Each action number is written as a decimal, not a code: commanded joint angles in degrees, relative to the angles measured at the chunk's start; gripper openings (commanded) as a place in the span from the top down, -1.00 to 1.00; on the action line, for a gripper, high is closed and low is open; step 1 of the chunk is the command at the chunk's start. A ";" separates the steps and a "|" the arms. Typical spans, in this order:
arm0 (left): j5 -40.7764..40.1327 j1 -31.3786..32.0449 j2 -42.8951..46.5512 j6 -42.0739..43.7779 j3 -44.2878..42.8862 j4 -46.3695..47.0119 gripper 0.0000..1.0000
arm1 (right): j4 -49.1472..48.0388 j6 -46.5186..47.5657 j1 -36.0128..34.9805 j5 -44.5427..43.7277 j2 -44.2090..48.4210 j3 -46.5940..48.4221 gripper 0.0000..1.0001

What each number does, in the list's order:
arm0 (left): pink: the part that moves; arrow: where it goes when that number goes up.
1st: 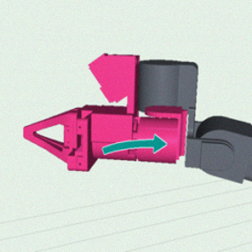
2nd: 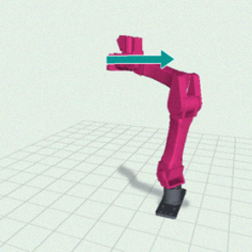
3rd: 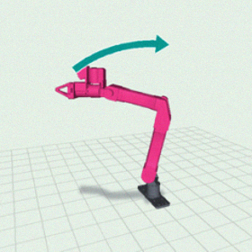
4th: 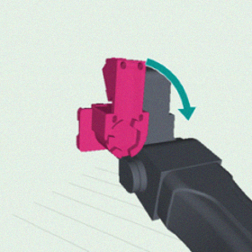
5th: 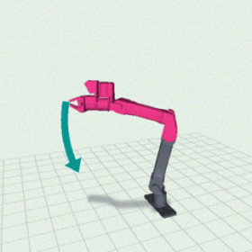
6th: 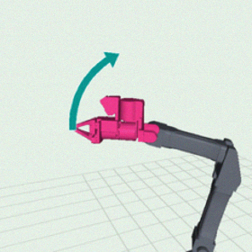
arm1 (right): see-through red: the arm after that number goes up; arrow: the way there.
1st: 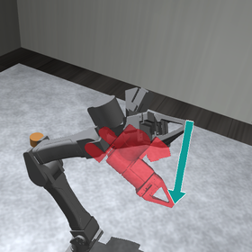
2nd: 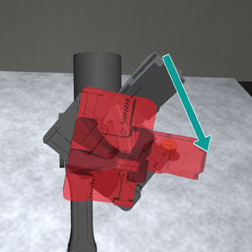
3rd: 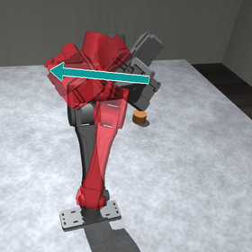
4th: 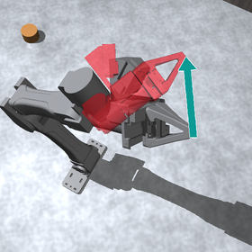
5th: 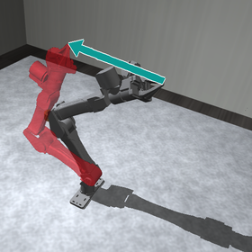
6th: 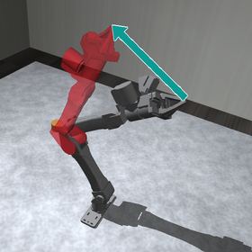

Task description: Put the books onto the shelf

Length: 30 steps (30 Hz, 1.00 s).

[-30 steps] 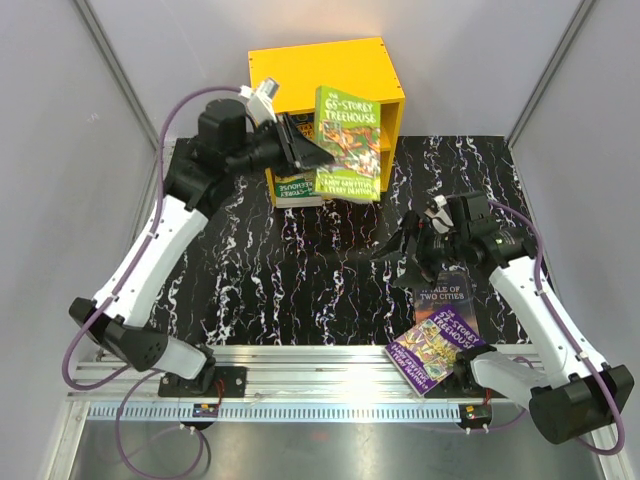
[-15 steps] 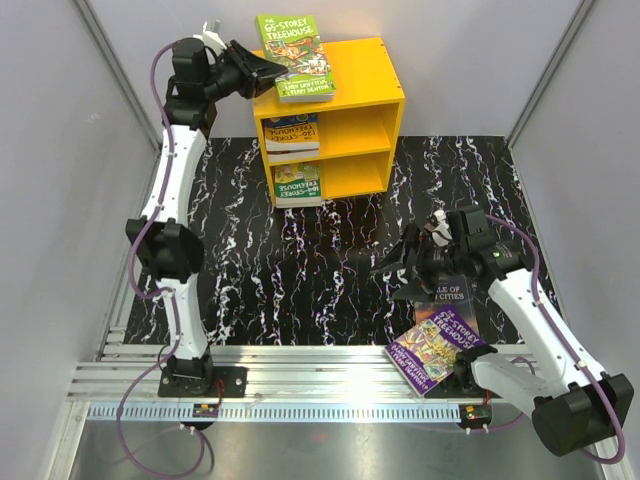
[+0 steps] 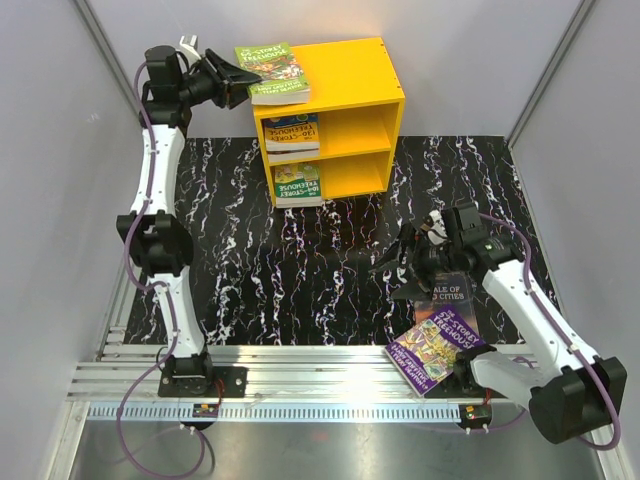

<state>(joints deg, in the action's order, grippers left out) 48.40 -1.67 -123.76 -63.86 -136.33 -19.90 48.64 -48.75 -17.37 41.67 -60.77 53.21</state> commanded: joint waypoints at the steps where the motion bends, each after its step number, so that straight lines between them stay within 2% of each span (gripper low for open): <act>1: 5.82 0.09 -0.07 3.73 -2.71 -1.71 0.14 | -1.97 1.46 -0.30 1.48 -1.62 1.54 -0.99; 3: 6.18 0.18 -0.07 5.05 -3.32 -3.47 0.01 | -2.15 1.73 -0.30 1.83 -2.94 2.07 -1.00; 4: 5.66 0.26 0.28 7.49 -3.59 -6.61 -0.11 | -2.58 1.82 -0.30 1.92 -3.38 2.16 -0.99; 6: 4.95 0.18 0.71 11.45 -3.76 -9.53 -0.46 | -3.11 1.73 -0.30 2.36 -4.35 2.16 -1.00; 7: 3.38 0.09 1.07 13.04 -4.55 -13.89 -0.87 | -3.46 1.64 -0.30 2.54 -4.61 2.16 -0.99; 8: 2.32 0.00 1.24 14.62 -4.82 -16.20 -0.97 | -3.64 1.64 -0.30 2.71 -4.88 2.25 -0.99; 10: -2.49 -0.35 2.55 18.74 -4.91 -22.94 -0.97 | -3.82 1.73 -0.30 2.98 -5.32 2.34 -0.99; 13: -9.52 -0.96 4.23 22.71 -3.33 -28.34 -0.97 | -3.56 2.25 -0.30 3.07 -5.58 2.34 -0.99; 17: -13.07 -1.84 9.06 21.15 6.93 -25.29 -0.97 | -3.03 2.87 -0.30 3.15 -5.32 1.81 -1.00; 22: -19.56 -2.46 12.75 20.79 7.92 -24.75 -0.97 | -2.15 3.75 -0.30 2.89 -4.53 1.54 -0.99; 23: -20.53 -2.72 13.63 19.48 10.45 -23.70 -0.97 | -1.89 4.10 -0.30 2.89 -4.27 1.55 -0.99; 26: -19.24 -4.04 19.51 15.44 18.09 -11.61 -0.97 | -0.74 4.98 -0.30 2.28 -4.00 1.72 -1.00; 27: -16.61 -4.39 21.88 12.12 23.08 -2.95 -0.95 | -0.31 5.42 -0.30 2.28 -3.92 1.63 -0.99; 30: -14.31 -4.74 23.04 8.93 25.06 4.23 -0.90 | 0.83 6.39 -0.30 1.57 -3.56 1.72 -0.99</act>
<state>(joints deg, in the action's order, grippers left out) 32.69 -5.61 -103.77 -50.17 -112.68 -30.55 47.70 -44.60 -17.37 43.09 -65.95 53.23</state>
